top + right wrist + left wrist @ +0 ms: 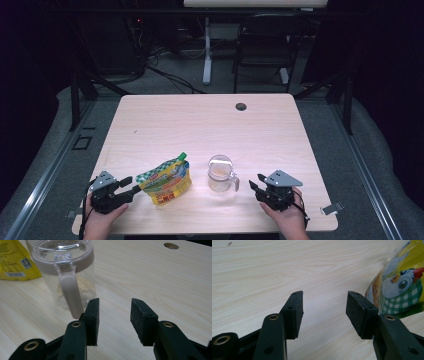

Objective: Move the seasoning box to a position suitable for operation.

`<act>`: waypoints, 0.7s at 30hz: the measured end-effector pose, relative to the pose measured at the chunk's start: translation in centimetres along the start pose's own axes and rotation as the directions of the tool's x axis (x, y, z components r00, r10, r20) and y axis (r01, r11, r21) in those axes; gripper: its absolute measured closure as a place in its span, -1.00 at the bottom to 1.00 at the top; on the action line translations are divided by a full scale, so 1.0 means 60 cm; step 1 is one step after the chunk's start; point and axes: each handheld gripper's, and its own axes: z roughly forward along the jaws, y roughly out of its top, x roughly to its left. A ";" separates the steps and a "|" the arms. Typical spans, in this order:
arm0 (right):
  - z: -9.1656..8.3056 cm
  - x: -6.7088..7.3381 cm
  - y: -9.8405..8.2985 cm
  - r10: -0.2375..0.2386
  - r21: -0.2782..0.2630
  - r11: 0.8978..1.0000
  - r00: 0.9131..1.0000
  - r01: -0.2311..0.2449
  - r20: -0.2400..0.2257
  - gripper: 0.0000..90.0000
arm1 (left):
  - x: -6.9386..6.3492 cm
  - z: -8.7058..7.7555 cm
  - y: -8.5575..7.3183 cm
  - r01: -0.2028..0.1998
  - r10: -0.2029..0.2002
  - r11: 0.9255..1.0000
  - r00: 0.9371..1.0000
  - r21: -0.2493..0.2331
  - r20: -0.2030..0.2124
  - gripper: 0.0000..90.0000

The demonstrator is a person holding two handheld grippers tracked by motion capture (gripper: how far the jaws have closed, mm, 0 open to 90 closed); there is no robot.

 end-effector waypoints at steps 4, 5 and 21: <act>0.004 0.007 0.002 -0.003 0.001 1.000 1.000 0.003 -0.013 0.31 | -0.002 -0.002 0.000 0.003 -0.003 1.000 1.000 -0.005 0.002 0.06; 0.007 0.009 0.002 -0.004 -0.004 1.000 1.000 0.004 -0.019 0.31 | -0.002 -0.002 0.001 0.003 -0.003 1.000 1.000 -0.006 0.002 0.07; 0.025 0.028 0.013 -0.025 0.002 1.000 0.995 0.026 -0.094 0.31 | -0.003 -0.010 -0.004 0.021 -0.021 1.000 1.000 -0.011 0.003 0.10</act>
